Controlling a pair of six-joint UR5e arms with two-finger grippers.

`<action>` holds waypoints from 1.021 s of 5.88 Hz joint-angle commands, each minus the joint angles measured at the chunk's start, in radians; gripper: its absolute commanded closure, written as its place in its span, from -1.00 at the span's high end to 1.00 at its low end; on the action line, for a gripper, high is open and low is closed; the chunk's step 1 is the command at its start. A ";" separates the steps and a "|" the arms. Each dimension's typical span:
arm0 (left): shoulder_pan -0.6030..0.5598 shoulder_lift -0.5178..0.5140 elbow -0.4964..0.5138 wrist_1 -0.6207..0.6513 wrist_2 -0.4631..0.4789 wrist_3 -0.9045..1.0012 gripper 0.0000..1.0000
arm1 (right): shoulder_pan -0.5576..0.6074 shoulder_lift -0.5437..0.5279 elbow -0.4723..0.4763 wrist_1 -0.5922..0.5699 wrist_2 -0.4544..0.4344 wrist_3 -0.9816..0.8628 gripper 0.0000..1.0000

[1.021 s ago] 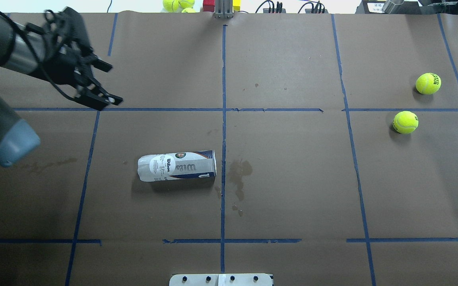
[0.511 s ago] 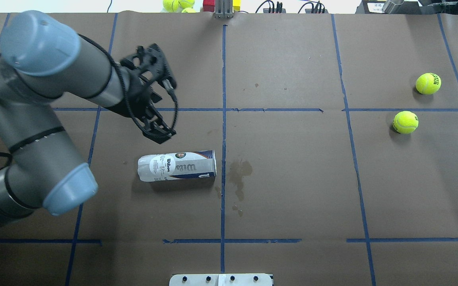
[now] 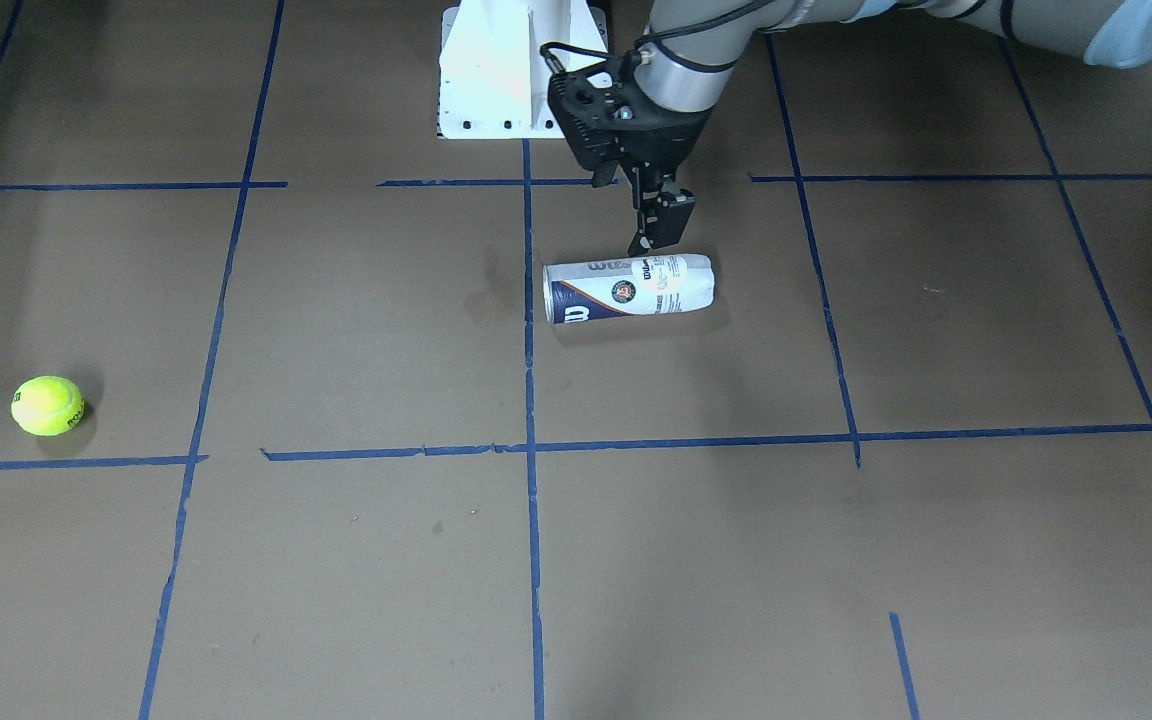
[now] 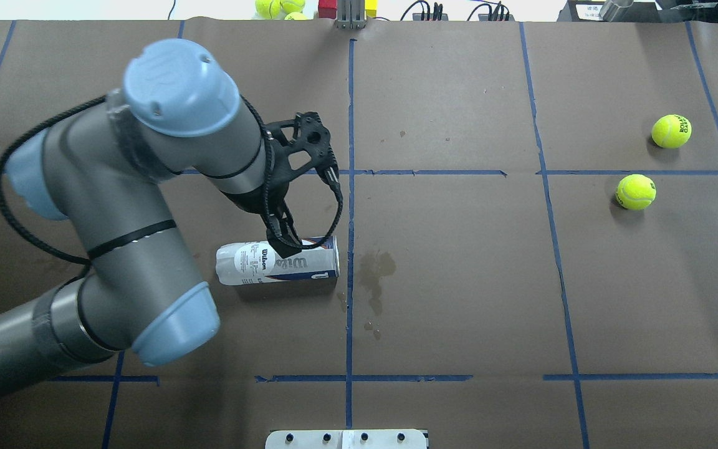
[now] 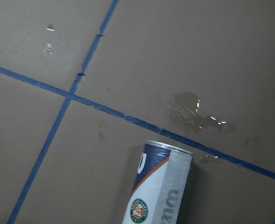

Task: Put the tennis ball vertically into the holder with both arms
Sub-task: 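Reach the left gripper down to the open end of the white can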

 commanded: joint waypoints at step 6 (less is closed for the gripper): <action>0.181 -0.125 0.257 0.034 0.318 0.054 1.00 | 0.000 -0.005 -0.009 0.001 0.000 0.000 1.00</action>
